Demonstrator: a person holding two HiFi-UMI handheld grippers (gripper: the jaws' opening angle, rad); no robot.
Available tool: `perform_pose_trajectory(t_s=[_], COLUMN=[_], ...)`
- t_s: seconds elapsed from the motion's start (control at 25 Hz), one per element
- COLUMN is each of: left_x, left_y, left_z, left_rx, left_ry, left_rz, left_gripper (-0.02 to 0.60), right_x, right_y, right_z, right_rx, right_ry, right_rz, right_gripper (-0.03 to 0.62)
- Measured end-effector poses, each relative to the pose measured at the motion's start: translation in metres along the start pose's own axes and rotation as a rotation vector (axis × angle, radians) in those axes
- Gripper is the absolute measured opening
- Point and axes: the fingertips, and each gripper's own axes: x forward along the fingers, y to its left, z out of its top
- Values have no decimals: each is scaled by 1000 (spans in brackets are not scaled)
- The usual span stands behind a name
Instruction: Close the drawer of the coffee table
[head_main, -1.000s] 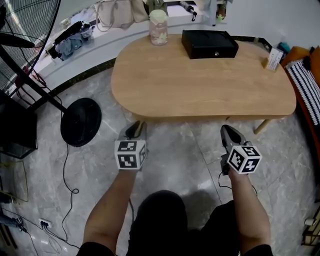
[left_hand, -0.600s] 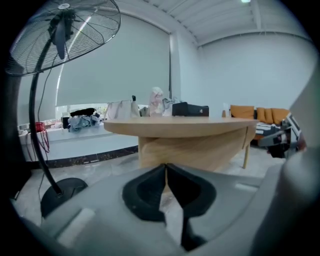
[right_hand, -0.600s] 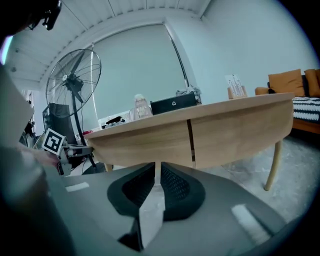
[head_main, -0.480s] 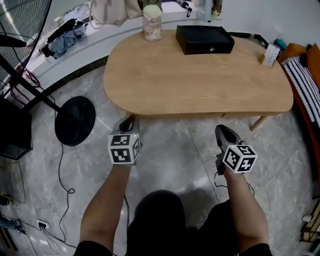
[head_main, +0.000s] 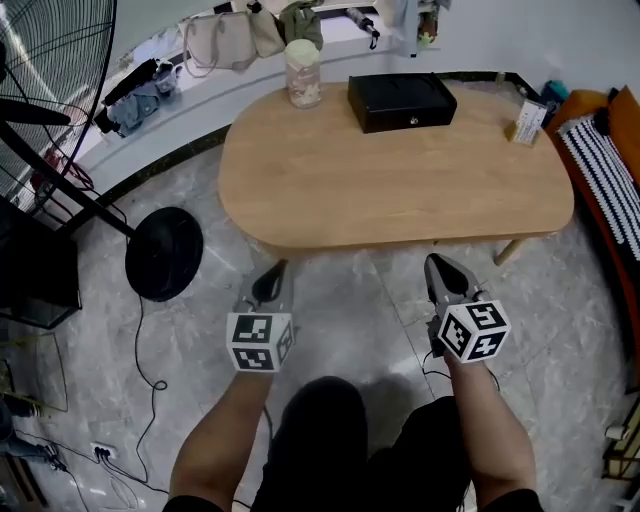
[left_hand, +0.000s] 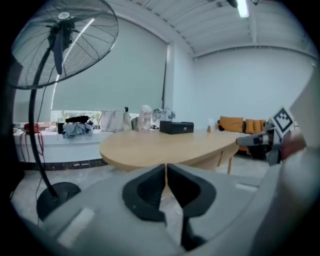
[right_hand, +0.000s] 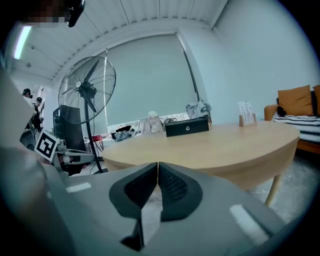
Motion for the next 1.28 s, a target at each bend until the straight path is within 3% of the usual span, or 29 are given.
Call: perform_pose_trajectory(t_s=[0.32, 0.52, 0.68, 0.84, 1.04, 1.28], left_x=[-63, -110, -160, -193, -226, -260], left_y=[-52, -96, -114, -107, -68, -72], left_z=[148, 247, 324, 392, 449, 510], left_rx=[-73, 32, 35, 25, -48, -53], left_ry=[-53, -27, -31, -47, -43, -62], left_rz=[-42, -117, -171, -183, -148, -170], left_gripper=[2, 0, 0, 0, 0, 2], right_x=[-86, -132, -163, -191, -217, -245], right_y=[50, 94, 135, 174, 217, 252], right_z=[130, 206, 275, 342, 393, 448], right_rx=[25, -23, -45, -4, 18, 26], right_ry=[-74, -10, -3, -26, -13, -35], right_rz=[6, 18, 52, 83, 75, 78], right_gripper=[3, 2, 2, 3, 3, 3])
